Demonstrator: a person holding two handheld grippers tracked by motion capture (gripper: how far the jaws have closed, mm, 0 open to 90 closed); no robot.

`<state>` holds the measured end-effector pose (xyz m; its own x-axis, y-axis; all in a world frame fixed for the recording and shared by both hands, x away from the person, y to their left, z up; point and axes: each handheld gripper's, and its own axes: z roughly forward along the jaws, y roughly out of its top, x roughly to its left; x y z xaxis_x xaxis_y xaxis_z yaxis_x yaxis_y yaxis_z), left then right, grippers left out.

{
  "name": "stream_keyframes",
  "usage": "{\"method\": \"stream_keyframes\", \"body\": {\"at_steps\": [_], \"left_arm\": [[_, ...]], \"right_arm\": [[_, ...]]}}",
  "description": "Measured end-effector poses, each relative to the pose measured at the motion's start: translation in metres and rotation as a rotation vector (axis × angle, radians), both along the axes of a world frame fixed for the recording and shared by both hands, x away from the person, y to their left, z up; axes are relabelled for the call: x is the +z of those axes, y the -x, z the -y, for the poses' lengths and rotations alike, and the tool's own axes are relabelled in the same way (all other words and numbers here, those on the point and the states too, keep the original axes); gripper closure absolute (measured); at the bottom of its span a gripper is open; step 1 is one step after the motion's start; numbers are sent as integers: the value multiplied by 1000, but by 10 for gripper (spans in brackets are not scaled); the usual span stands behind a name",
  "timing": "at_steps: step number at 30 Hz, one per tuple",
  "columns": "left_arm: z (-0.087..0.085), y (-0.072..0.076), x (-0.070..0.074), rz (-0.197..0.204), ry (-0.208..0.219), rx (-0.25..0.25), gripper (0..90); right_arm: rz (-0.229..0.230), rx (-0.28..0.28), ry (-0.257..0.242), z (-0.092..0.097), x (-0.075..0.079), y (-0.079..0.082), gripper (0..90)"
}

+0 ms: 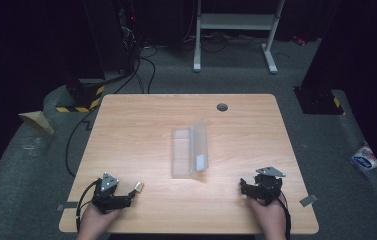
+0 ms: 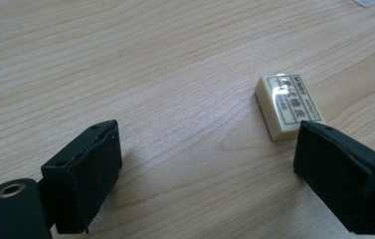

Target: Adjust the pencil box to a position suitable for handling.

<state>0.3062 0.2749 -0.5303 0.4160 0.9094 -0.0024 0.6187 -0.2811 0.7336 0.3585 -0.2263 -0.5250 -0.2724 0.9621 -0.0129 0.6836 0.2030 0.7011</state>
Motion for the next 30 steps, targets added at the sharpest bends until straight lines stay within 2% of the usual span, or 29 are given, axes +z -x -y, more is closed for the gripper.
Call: {"method": "stream_keyframes", "body": {"at_steps": [6, 17, 18, 24, 30], "left_arm": [[0, 0, 0, 2, 1, 1, 119], [-1, -3, 0, 0, -1, -22, 117], [0, -3, 0, -2, 0, -21, 117], [1, -3, 0, -1, -3, -15, 115], [0, -3, 0, 1, 0, -15, 121]], "right_arm": [[-2, 3, -4, 0, 0, 1, 89], [6, 51, 12, 1, 2, 3, 115], [0, 51, 2, 2, 2, 3, 118], [20, 56, -41, 0, 8, 2, 150], [55, 69, -40, -9, 13, 2, 188]]}}
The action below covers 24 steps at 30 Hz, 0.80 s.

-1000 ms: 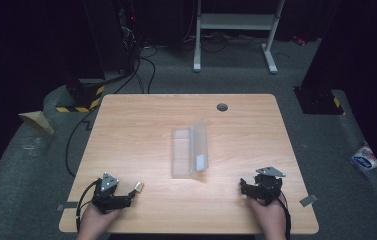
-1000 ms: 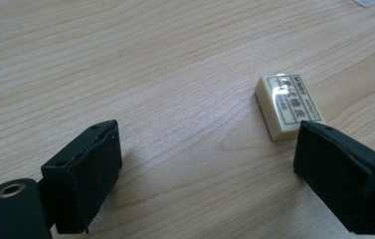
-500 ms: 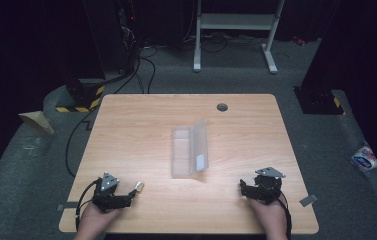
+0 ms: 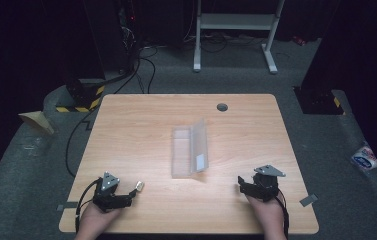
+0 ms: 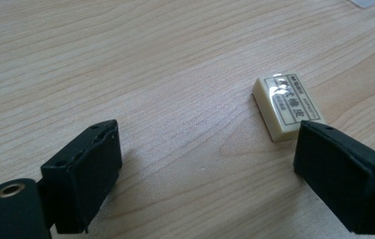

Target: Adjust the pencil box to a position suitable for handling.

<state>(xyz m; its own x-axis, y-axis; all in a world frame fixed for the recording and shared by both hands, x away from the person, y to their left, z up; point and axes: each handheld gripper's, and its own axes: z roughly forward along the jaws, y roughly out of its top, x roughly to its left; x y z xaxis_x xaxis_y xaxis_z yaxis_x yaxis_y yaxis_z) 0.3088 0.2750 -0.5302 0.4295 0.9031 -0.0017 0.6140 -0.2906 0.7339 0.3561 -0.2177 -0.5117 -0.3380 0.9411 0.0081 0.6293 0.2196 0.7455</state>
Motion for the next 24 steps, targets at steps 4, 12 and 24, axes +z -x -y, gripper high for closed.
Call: {"method": "stream_keyframes", "body": {"at_steps": [4, 12, 24], "left_arm": [[-1, 0, 0, 2, -2, 3, 138], [-1, 1, 0, 0, -8, -20, 126], [-2, 4, 0, -3, -1, -34, 123]], "right_arm": [[22, 12, 0, -7, 5, -1, 219], [60, 43, -19, -24, 17, -4, 209], [137, 97, -51, -49, 48, -2, 235]]}}
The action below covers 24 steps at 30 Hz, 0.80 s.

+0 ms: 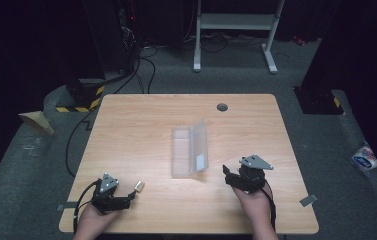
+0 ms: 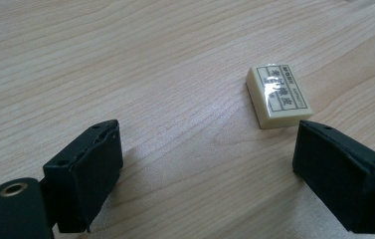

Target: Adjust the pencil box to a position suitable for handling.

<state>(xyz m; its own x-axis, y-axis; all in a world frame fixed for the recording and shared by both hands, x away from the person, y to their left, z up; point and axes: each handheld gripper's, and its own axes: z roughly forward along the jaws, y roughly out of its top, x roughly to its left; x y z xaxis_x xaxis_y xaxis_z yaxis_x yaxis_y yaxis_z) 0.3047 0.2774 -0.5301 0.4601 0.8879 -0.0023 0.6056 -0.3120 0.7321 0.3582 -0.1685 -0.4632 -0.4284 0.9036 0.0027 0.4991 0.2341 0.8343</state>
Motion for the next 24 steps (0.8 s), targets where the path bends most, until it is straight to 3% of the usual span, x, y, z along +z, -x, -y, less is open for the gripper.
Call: {"method": "stream_keyframes", "body": {"at_steps": [10, 12, 16, 21, 24], "left_arm": [[0, 1, 0, -2, -4, 5, 121], [0, 1, 0, 1, -3, 8, 122], [0, 1, 0, 3, -1, 19, 125], [-2, 2, 0, 6, 3, 39, 146], [-3, 3, 0, 6, 3, 38, 144]], "right_arm": [[71, 23, -51, -18, 24, -11, 256], [78, 30, -78, -21, 22, -9, 269], [62, 55, -86, -32, 17, -7, 274], [40, 98, -56, -48, 7, -13, 290], [24, 97, -64, -52, 0, -18, 320]]}}
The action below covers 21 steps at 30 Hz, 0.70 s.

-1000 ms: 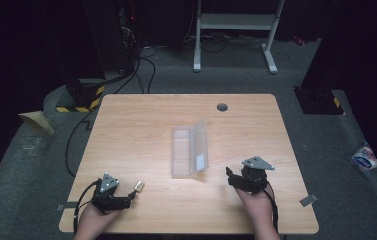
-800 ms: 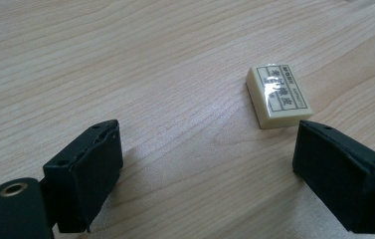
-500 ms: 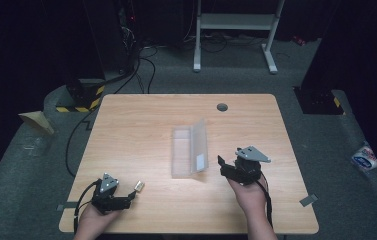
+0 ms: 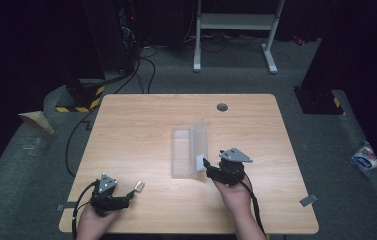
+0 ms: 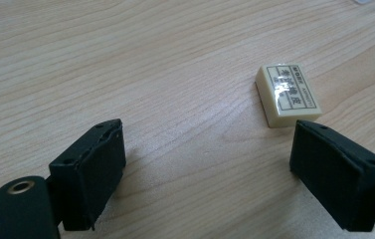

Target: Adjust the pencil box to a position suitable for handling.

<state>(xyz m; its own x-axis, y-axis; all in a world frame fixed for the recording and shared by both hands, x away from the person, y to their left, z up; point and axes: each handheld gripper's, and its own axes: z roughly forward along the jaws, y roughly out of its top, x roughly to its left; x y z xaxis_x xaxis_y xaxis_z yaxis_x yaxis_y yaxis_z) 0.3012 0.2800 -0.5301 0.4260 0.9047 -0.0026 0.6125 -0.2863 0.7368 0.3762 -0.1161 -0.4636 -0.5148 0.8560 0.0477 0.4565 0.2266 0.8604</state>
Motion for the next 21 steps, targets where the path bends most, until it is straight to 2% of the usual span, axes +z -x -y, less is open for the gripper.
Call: {"method": "stream_keyframes", "body": {"at_steps": [4, 9, 12, 19, 21], "left_arm": [[-1, 3, 0, -4, -4, 6, 138], [-2, 5, 0, -2, -1, 16, 137], [-3, 5, 0, -3, -3, 16, 137], [-2, 5, 0, -2, -5, 15, 136], [-2, 5, 0, -3, -4, 15, 136]], "right_arm": [[-8, -1, 11, -4, -9, -4, 369], [-38, -3, -3, -8, -18, -6, 448], [-45, 14, 2, -12, -22, -5, 499], [-37, 1, 32, -19, -28, 0, 556], [-45, 2, 25, -18, -29, 0, 564]]}}
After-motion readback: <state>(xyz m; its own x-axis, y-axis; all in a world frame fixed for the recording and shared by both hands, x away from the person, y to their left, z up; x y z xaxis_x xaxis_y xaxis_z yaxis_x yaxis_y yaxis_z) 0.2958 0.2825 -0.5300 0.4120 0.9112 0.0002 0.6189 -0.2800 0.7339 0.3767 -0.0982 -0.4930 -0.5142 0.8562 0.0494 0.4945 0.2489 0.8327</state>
